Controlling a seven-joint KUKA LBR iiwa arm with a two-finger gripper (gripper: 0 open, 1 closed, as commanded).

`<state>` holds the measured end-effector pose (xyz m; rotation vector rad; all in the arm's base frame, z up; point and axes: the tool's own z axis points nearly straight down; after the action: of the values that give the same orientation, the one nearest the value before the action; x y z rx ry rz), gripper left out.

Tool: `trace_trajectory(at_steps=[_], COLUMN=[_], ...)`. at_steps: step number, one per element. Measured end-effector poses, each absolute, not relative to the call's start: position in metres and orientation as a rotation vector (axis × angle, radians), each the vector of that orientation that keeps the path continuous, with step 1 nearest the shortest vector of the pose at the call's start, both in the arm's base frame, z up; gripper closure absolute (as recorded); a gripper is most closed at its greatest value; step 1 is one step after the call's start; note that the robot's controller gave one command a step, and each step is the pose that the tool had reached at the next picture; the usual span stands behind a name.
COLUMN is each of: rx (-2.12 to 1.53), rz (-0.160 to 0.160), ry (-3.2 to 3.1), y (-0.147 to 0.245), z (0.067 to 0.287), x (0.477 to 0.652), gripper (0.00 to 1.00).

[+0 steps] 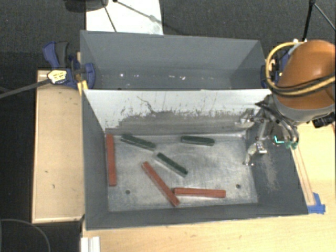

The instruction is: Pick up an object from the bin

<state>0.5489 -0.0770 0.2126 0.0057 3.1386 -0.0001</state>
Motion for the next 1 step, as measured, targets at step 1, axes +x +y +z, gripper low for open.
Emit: trace_trajectory(at_steps=[1], rx=[0.077], rz=[-0.001], ry=[3.132], y=[-0.0516], z=[0.1773], x=[0.5104], gripper=[0.0])
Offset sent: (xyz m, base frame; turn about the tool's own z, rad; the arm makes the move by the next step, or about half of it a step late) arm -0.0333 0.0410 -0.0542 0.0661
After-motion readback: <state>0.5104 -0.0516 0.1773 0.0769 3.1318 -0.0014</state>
